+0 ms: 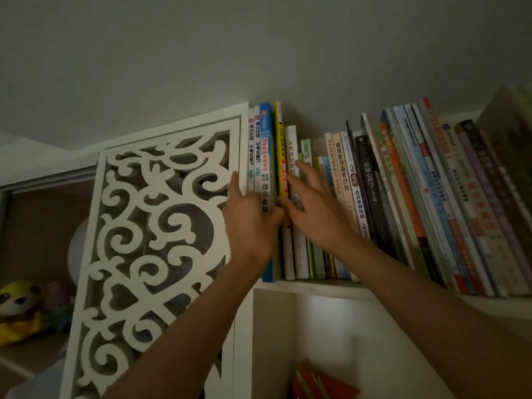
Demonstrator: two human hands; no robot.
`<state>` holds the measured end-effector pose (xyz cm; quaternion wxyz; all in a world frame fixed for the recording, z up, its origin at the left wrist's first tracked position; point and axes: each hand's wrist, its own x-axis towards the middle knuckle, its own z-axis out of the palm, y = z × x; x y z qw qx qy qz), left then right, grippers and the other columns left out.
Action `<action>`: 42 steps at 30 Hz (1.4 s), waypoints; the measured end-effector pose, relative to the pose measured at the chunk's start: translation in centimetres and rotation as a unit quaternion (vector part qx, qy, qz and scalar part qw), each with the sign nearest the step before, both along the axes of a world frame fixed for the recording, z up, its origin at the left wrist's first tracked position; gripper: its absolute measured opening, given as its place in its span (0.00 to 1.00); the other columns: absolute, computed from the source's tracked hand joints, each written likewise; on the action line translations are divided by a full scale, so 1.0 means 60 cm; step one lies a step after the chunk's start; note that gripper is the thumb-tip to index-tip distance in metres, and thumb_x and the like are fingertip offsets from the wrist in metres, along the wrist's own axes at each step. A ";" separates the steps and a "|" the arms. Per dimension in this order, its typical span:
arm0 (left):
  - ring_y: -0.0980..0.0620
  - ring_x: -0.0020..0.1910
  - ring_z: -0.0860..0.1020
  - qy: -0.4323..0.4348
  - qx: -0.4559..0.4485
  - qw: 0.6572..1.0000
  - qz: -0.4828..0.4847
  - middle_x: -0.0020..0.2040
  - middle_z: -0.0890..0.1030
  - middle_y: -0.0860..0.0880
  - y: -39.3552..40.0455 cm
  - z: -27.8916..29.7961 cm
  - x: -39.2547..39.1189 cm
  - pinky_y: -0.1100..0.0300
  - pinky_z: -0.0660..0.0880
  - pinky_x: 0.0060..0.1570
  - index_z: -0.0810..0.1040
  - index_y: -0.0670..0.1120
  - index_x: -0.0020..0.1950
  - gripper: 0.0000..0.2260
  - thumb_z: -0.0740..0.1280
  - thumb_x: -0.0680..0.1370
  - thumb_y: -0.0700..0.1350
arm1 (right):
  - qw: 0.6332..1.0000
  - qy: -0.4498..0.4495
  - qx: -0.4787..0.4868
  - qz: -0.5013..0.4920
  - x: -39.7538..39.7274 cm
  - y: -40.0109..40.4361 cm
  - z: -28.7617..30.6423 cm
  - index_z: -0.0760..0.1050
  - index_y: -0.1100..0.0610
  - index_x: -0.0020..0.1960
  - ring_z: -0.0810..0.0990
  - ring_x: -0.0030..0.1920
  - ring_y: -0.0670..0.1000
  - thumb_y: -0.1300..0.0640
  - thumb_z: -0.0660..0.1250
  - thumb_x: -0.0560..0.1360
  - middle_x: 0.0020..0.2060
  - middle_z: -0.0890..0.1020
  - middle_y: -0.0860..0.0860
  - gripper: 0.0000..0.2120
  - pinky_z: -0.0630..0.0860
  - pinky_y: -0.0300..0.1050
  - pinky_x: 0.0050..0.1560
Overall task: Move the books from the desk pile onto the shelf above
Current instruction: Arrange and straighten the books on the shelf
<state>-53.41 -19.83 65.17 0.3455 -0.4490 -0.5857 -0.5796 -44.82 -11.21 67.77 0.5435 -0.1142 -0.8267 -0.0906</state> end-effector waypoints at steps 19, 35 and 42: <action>0.54 0.48 0.76 -0.108 0.043 0.969 -0.219 0.51 0.75 0.54 -0.103 -0.023 0.026 0.66 0.71 0.35 0.68 0.55 0.59 0.13 0.63 0.78 0.41 | 0.995 0.023 -0.024 -0.089 -0.005 0.000 0.006 0.44 0.55 0.77 0.45 0.76 0.57 0.52 0.67 0.75 0.76 0.45 0.56 0.41 0.57 0.52 0.71; 0.56 0.44 0.78 -0.154 0.083 0.951 -0.256 0.46 0.79 0.55 -0.178 -0.040 0.053 0.61 0.72 0.35 0.71 0.56 0.51 0.11 0.65 0.77 0.40 | 0.912 -0.078 0.238 -0.324 0.047 0.034 0.037 0.54 0.40 0.74 0.40 0.75 0.64 0.30 0.38 0.73 0.77 0.49 0.54 0.34 0.27 0.64 0.64; 0.54 0.38 0.81 -0.164 0.096 0.953 -0.238 0.42 0.81 0.54 -0.213 -0.039 0.063 0.56 0.75 0.36 0.73 0.57 0.47 0.08 0.67 0.75 0.43 | 0.933 -0.055 0.219 -0.282 0.060 0.060 0.041 0.55 0.37 0.74 0.40 0.75 0.65 0.30 0.34 0.68 0.77 0.50 0.53 0.37 0.32 0.65 0.67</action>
